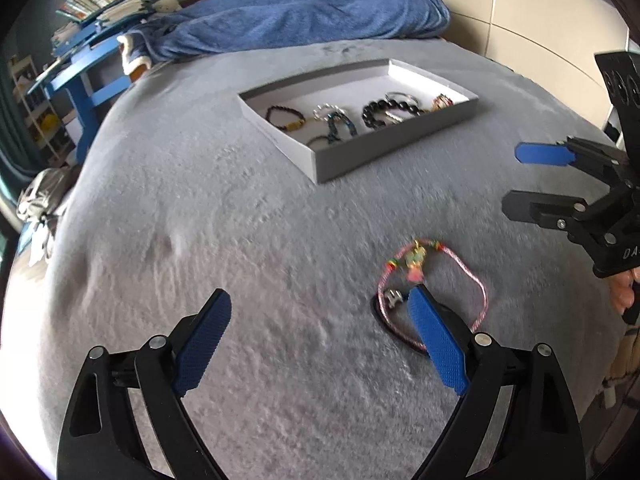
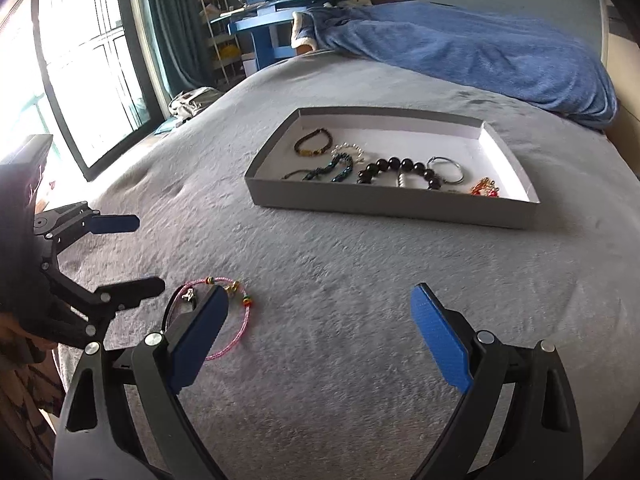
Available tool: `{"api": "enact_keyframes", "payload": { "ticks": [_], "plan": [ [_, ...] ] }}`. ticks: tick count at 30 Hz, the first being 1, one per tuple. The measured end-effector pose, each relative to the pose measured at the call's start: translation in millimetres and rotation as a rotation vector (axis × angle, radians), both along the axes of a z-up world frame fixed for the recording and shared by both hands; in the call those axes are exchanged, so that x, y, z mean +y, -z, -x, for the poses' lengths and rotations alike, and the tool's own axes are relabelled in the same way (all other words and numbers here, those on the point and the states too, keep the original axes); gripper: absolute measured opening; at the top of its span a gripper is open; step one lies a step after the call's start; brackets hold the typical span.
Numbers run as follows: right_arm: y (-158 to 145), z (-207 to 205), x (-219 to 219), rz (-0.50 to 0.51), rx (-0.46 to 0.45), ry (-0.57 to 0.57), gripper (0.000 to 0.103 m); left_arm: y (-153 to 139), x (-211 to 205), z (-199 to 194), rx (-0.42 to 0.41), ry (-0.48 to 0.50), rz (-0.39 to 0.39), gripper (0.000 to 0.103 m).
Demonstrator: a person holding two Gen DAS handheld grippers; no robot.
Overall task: Organize jewelry
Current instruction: 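Move both tools back over the pink and black cord bracelets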
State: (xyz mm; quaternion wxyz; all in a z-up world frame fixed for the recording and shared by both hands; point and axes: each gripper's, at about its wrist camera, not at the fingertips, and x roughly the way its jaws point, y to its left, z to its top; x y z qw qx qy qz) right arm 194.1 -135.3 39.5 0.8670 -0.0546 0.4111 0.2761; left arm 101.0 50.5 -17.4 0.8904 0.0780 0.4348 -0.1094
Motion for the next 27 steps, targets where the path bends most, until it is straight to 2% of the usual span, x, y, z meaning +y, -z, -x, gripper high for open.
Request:
{"api": "enact_keyframes", "payload": {
  "ticks": [7, 13, 19, 24, 25, 27],
  "plan": [
    [7, 4, 8, 0.002, 0.019, -0.038, 0.089, 5, -15, 5, 0.036, 0.082, 0.010, 0.081],
    [18, -2, 20, 0.008, 0.063, -0.062, 0.073, 8, -8, 12, 0.037, 0.067, 0.009, 0.080],
    [30, -2, 42, 0.038, 0.083, -0.098, 0.063, 9, 11, 18, 0.026, 0.017, -0.002, 0.080],
    [44, 1, 60, 0.092, 0.091, -0.139, 0.045, 8, 21, 19, 0.023, -0.008, 0.004, 0.080],
    [45, 1, 60, 0.094, 0.088, -0.143, 0.038, 8, 22, 18, 0.022, -0.012, 0.005, 0.080],
    [44, 0, 59, 0.084, 0.086, -0.146, 0.017, 8, 22, 17, 0.022, -0.015, 0.006, 0.080]
  ]
}}
